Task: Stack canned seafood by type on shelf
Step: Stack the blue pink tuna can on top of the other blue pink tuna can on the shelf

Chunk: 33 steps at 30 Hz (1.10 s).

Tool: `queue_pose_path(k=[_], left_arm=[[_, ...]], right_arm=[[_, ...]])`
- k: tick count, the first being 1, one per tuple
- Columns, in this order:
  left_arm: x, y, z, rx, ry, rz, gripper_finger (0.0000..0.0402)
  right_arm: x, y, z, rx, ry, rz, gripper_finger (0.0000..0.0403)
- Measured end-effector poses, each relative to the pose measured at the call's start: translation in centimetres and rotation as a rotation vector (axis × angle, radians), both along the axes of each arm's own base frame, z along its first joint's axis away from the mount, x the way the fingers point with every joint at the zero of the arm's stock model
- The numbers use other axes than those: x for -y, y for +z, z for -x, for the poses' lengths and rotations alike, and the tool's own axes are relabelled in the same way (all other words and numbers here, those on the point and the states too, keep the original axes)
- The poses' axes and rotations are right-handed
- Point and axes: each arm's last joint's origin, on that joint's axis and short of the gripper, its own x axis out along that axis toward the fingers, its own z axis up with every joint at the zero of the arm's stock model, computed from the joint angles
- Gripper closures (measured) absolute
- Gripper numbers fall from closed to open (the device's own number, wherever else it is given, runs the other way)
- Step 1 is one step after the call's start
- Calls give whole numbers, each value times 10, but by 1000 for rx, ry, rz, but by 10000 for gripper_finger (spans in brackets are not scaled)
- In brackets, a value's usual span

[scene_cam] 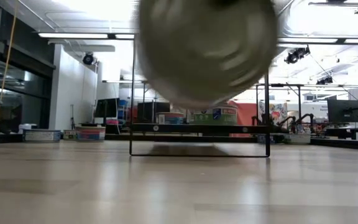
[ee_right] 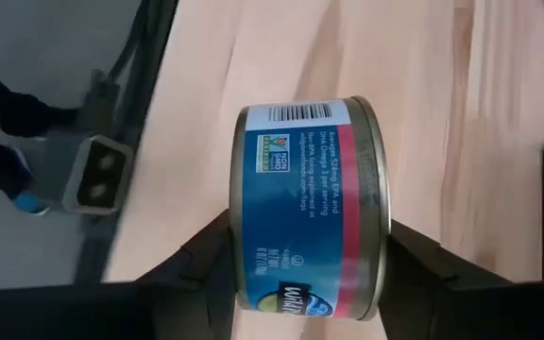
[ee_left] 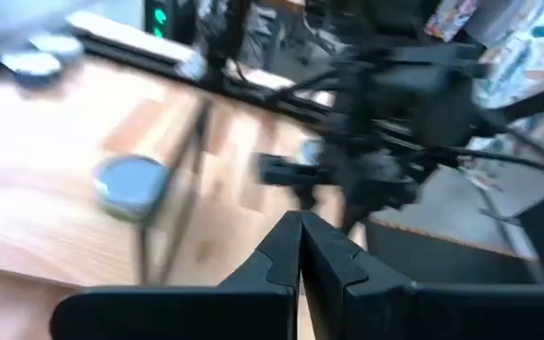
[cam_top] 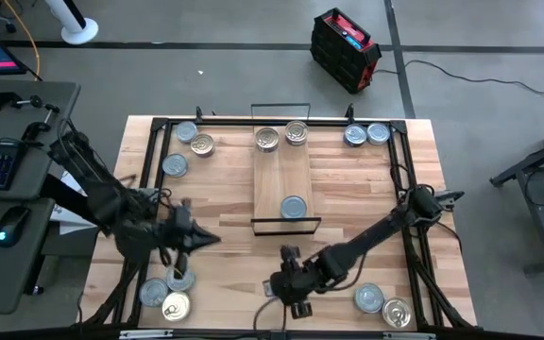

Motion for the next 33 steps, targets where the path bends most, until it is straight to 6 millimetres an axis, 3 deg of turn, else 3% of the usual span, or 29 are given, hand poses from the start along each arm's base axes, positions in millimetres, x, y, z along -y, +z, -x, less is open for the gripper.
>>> queue_pose_path(k=[5,10,15,19,24,28,33], left_arm=[[-22,11,9,10,-2,-80,401],[-32,11,3,-12,-36,-125,401],[-38,5,-10,-58,-45,-111,401],[-43,-2,-19,-110,-21,-132,401],[-52,-8,-28,-146,30,-152,401],[-66,-7,-35,-137,90,-157,401],[-98,-1,-49,-91,200,-150,401]], right_arm=[[-10,15,29,-186,-124,49,238],[-14,13,62,-406,-203,67,238],[-1,13,95,-485,-311,47,238],[33,17,121,-488,-460,46,238],[91,23,148,-416,-652,29,238],[145,23,159,-346,-763,65,238],[212,23,158,-226,-742,127,238]])
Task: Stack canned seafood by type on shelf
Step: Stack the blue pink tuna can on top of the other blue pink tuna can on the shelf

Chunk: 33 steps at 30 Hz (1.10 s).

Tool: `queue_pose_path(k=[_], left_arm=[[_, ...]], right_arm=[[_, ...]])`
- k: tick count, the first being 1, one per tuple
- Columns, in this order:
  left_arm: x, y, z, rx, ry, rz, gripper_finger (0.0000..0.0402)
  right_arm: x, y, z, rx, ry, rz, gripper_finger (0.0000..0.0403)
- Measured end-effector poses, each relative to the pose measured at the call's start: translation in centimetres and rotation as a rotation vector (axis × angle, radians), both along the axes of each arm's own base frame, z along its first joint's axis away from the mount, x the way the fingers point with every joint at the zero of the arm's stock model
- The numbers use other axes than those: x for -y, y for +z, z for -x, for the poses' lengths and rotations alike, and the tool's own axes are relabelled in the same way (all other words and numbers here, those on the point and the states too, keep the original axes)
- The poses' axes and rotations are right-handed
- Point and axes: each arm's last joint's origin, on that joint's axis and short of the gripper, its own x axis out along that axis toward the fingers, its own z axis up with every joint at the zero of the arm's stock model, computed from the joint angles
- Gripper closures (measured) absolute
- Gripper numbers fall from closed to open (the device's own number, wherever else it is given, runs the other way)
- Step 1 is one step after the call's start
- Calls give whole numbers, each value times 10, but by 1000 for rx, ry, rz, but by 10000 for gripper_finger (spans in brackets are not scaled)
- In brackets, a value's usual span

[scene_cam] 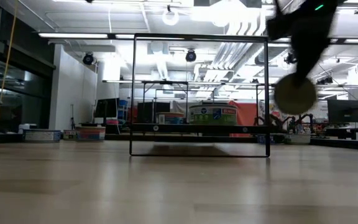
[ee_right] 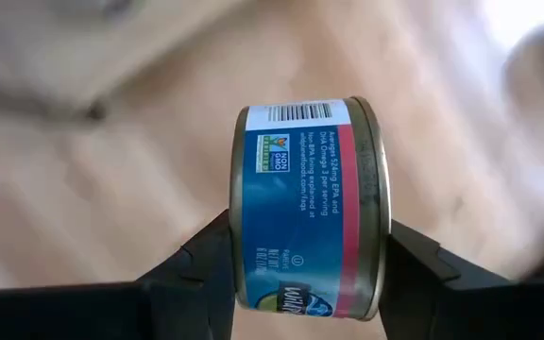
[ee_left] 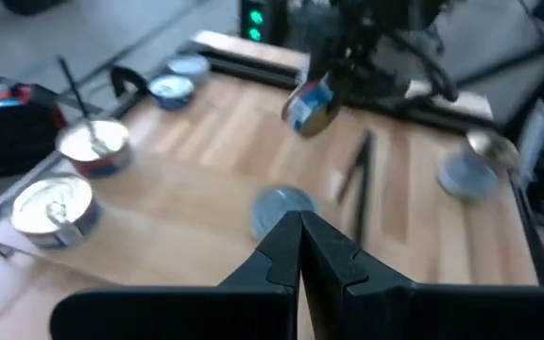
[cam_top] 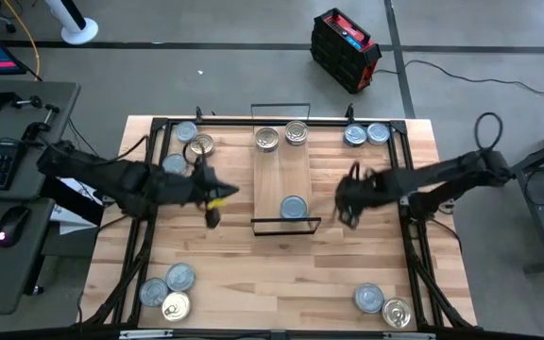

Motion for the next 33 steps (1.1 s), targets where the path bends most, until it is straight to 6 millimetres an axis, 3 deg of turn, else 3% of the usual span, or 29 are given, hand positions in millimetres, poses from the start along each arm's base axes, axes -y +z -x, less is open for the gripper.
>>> queue_pose_path(k=[4,8,12,15,19,23,30,33], left_arm=[[-36,4,-15,66,106,22,401],[-65,4,-20,110,182,80,401],[-75,4,-20,110,174,113,401],[-79,4,-19,102,179,91,402],[-88,-1,-23,74,203,88,402],[-88,-11,-31,57,110,122,401],[-85,-86,-33,201,45,258,402],[-87,-106,-26,315,44,322,402]], right_arm=[[55,4,-14,79,127,95,238],[106,23,-30,183,236,209,238],[146,40,-44,165,345,337,238],[167,39,-59,117,416,377,238],[183,25,-84,18,519,399,238],[191,19,-99,-34,559,404,238],[193,24,-97,-90,544,436,238],[192,27,-97,-83,530,447,238]])
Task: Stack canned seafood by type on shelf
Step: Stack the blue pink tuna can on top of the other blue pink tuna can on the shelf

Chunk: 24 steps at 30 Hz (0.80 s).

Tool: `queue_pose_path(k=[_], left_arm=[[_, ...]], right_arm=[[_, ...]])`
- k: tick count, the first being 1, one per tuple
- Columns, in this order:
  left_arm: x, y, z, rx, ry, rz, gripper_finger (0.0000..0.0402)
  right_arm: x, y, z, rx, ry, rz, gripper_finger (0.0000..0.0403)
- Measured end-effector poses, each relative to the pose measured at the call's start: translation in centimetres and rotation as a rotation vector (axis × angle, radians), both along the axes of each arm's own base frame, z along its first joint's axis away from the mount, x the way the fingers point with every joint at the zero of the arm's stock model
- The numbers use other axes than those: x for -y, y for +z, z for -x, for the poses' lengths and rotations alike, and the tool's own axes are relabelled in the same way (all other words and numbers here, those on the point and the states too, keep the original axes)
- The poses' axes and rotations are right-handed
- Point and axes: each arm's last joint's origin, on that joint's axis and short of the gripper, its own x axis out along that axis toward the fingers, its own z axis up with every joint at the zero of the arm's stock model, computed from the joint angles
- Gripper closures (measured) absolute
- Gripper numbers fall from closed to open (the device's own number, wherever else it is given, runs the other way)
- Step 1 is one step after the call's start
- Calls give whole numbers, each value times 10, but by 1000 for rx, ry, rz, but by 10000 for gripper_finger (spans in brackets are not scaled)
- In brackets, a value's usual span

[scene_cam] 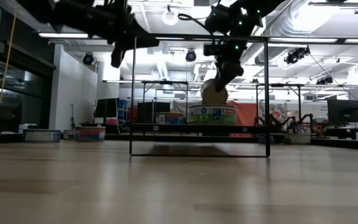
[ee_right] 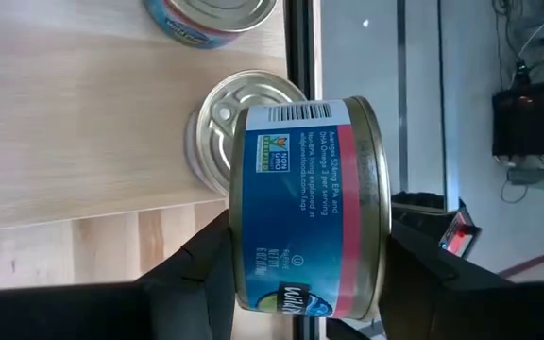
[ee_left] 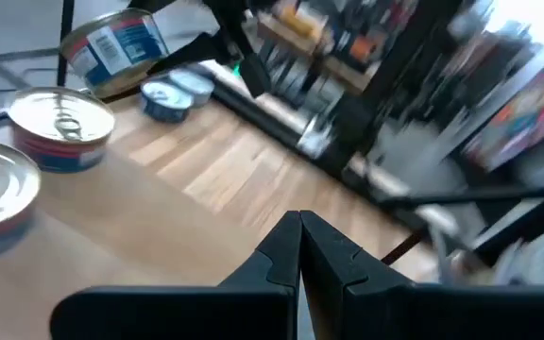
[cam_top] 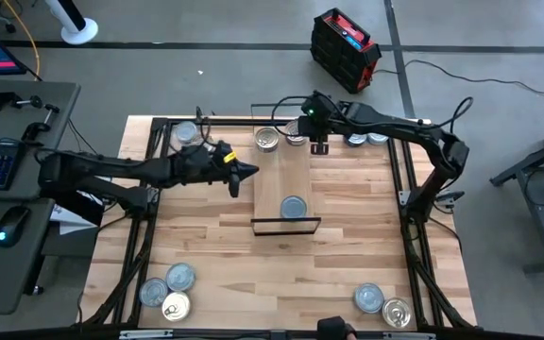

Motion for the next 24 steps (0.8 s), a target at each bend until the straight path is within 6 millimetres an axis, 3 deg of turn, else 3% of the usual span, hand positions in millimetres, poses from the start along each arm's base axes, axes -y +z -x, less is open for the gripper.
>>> queue_pose_path(k=[3,9,15,18,24], left_arm=[[-3,-11,5,35,-3,41,402],[-7,-6,9,61,-36,9,402],[-14,15,25,151,-45,-58,402],[-17,30,38,209,-29,-115,402],[-24,46,59,277,16,-165,402]], right_arm=[[2,-5,-4,-17,-21,32,238],[8,-20,-18,-40,-38,102,238],[3,-33,-32,-53,-10,119,235],[1,-39,-39,-73,-21,168,215],[-2,-40,-42,-81,-14,197,203]])
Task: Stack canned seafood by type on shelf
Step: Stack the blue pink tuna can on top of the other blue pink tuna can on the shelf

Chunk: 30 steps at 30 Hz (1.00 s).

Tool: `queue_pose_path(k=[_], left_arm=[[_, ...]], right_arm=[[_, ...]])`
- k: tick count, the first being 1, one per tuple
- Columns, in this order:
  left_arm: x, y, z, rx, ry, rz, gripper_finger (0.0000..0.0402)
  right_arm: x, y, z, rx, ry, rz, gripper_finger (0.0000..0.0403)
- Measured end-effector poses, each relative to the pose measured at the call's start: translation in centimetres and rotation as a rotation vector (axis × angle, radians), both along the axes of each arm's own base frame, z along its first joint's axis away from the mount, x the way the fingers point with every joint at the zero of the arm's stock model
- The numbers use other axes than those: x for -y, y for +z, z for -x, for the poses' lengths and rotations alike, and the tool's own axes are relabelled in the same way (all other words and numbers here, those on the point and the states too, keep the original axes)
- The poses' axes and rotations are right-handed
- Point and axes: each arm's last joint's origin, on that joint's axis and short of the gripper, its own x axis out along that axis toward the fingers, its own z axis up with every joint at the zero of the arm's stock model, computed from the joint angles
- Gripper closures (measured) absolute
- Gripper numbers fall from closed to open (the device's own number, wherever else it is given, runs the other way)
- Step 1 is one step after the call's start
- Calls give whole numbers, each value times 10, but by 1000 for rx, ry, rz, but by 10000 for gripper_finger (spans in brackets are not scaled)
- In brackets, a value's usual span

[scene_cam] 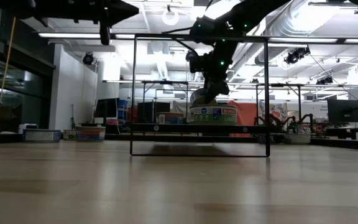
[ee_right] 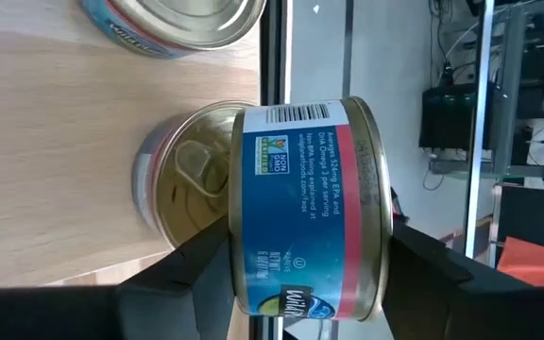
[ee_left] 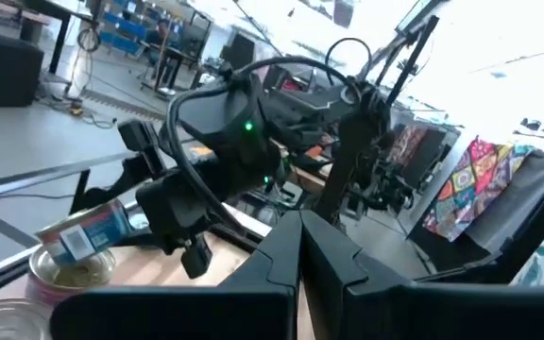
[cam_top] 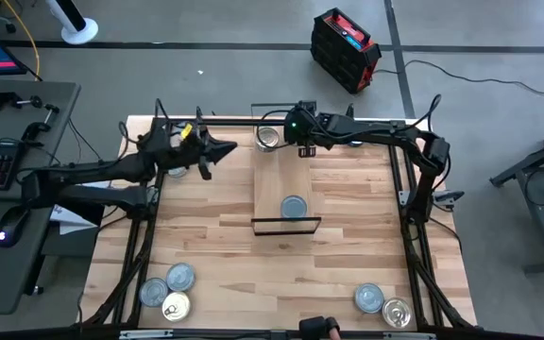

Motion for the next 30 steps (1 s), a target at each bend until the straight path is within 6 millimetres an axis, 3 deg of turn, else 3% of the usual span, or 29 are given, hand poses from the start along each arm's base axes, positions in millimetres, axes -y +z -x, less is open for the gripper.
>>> queue_pose_path(k=[11,30], left_arm=[[-2,-9,2,-101,8,37,402],[-2,-9,2,-100,9,35,402]], right_arm=[[-2,0,-2,66,-22,-52,202],[-1,0,-2,50,-3,-39,200]])
